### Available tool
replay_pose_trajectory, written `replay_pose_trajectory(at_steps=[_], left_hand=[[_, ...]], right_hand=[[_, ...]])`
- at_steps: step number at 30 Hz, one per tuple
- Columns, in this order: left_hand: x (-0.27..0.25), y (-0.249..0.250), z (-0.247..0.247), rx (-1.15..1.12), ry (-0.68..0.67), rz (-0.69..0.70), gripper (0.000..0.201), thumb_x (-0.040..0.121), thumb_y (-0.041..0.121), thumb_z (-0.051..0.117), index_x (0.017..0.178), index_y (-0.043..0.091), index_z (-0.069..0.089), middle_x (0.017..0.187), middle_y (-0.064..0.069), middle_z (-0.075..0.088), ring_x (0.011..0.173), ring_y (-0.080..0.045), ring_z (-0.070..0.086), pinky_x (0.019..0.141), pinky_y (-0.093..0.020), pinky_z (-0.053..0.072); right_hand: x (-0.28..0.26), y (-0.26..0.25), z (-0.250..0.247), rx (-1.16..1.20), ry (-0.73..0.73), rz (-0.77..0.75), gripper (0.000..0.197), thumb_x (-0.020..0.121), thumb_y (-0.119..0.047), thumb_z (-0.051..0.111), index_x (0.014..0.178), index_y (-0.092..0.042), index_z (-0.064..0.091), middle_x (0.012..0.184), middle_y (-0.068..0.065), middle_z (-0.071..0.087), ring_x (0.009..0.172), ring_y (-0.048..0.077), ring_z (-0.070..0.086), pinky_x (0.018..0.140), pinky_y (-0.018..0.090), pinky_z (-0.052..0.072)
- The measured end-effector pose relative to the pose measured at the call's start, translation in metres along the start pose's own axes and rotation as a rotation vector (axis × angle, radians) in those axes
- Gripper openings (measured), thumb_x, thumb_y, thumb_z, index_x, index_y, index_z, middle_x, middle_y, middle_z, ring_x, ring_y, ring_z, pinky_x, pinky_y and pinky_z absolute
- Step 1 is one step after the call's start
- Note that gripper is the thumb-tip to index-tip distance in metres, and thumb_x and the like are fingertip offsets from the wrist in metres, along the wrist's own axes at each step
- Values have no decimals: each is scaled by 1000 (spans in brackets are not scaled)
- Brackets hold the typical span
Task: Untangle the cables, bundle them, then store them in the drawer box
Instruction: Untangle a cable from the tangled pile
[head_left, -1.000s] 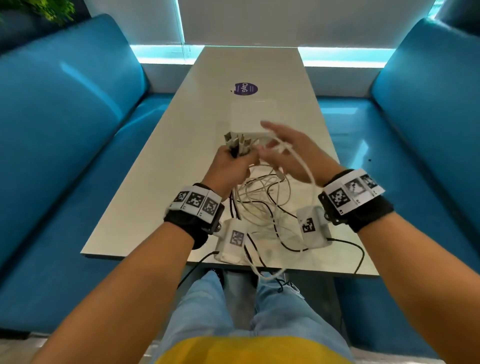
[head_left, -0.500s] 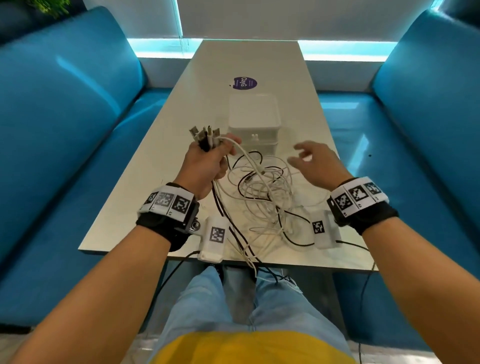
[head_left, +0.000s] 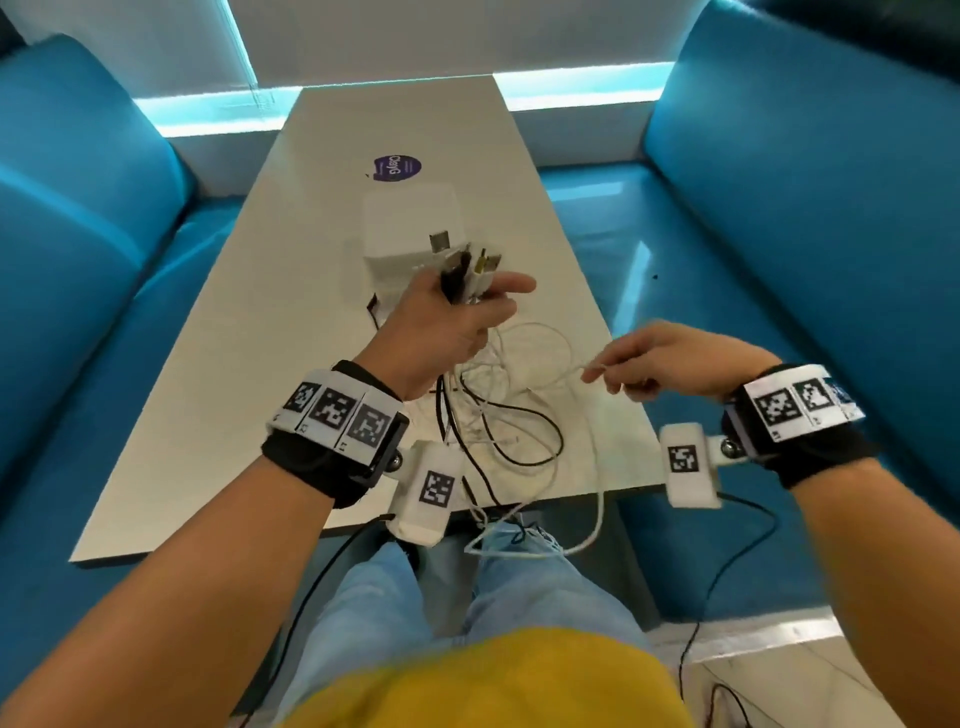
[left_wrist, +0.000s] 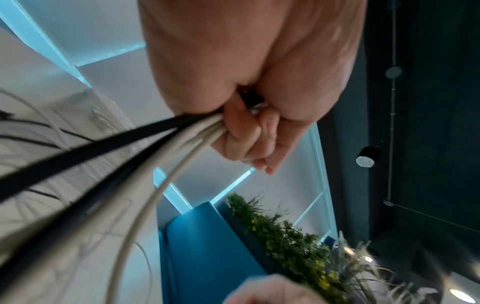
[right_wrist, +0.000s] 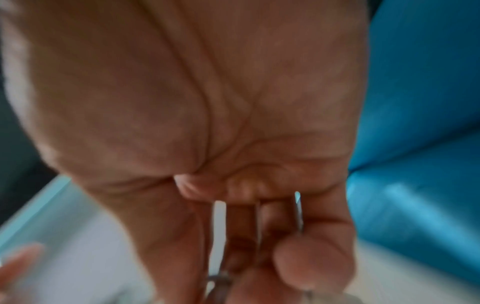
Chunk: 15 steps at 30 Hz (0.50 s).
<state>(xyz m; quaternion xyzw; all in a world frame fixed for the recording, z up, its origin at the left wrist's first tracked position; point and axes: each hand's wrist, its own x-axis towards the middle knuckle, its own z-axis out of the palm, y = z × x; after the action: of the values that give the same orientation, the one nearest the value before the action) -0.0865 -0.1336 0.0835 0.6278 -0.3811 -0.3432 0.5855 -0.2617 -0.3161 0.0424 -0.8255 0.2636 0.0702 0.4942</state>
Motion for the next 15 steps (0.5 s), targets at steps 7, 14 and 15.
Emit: replay_pose_trajectory(at_steps=[7, 14, 15], left_hand=[[6, 7, 83, -26, -229, 29, 23, 98, 6, 46, 98, 12, 69, 76, -5, 54, 42, -10, 28, 41, -19, 20], [7, -10, 167, -9, -269, 48, 35, 103, 25, 40, 80, 15, 64, 61, -3, 53, 51, -14, 41, 53, -24, 37], [7, -12, 176, -7, -253, 37, 38, 103, 27, 40, 74, 15, 61, 59, -4, 53, 53, -15, 44, 54, -24, 39]], right_hand=[[-56, 71, -8, -76, 95, 195, 41, 88, 4, 45, 106, -22, 70, 102, -3, 71, 47, 11, 46, 53, 27, 42], [-82, 62, 9, 272, 46, -64, 51, 74, -15, 71, 123, -18, 58, 125, 8, 62, 103, 10, 61, 86, 14, 46], [-83, 63, 12, 312, 68, -84, 47, 76, -8, 72, 121, -4, 58, 122, 16, 63, 104, 15, 62, 88, 14, 45]])
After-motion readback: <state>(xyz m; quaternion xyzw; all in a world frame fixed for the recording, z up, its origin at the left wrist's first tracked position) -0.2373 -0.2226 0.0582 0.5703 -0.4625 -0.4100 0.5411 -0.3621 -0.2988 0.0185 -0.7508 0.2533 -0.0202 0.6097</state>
